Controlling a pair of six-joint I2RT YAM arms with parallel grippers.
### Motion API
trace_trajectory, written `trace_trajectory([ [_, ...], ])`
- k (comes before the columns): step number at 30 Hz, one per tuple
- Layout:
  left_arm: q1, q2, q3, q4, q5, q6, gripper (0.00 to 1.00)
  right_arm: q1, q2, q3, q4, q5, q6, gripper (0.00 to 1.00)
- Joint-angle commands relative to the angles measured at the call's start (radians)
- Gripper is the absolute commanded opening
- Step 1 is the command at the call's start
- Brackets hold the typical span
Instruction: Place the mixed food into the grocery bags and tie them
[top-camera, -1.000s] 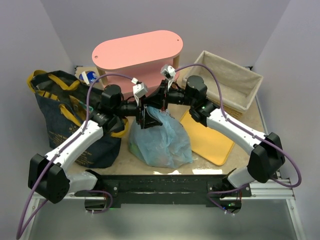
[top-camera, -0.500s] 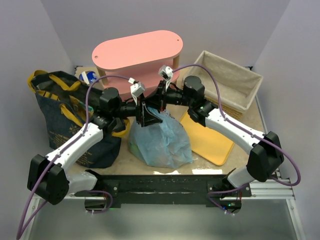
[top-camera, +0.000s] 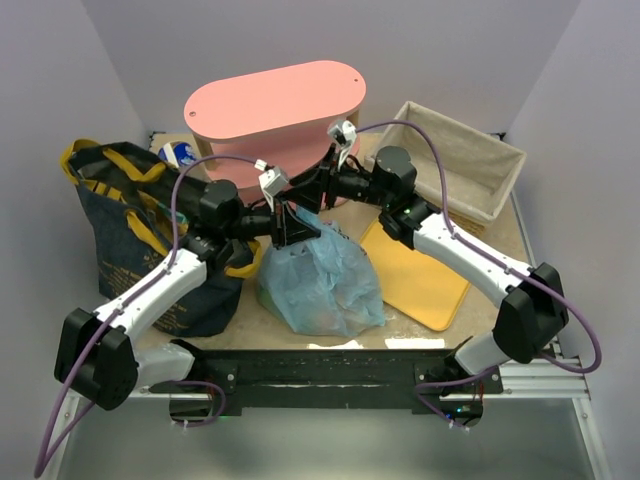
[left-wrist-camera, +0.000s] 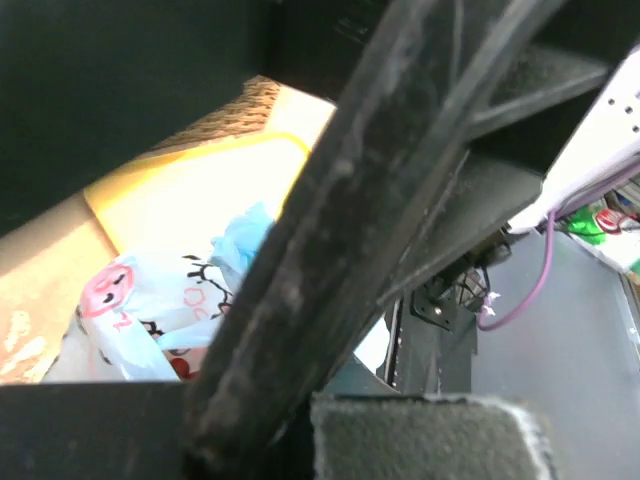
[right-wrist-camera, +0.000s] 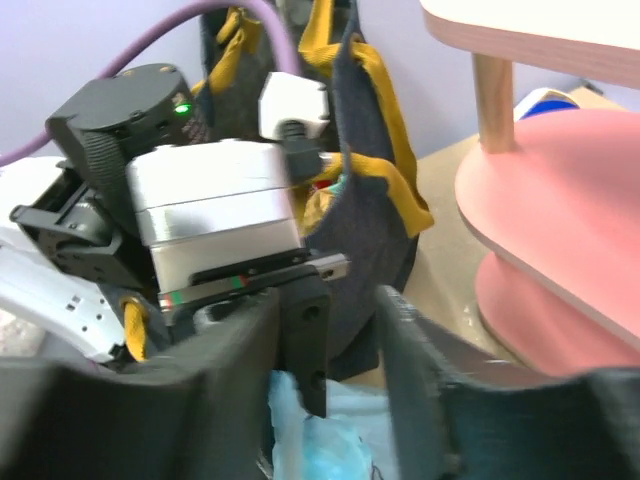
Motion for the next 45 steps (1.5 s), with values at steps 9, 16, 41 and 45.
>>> trace_trajectory([
  [9, -0.016, -0.024, 0.04, -0.113, 0.047, 0.19, 0.0, -0.174, -0.188, -0.096, 0.11, -0.143, 0.192, 0.74],
  [16, -0.016, -0.041, 0.045, -0.137, 0.096, 0.255, 0.0, -0.189, -0.208, -0.154, -0.039, -0.155, 0.044, 0.53],
  [41, -0.016, -0.073, 0.023, -0.115, 0.124, 0.26, 0.0, -0.188, -0.199, -0.259, 0.056, -0.316, 0.008, 0.43],
  [45, -0.016, -0.073, 0.023, -0.117, 0.121, 0.261, 0.0, -0.186, -0.207, -0.256, 0.088, -0.328, 0.022, 0.45],
])
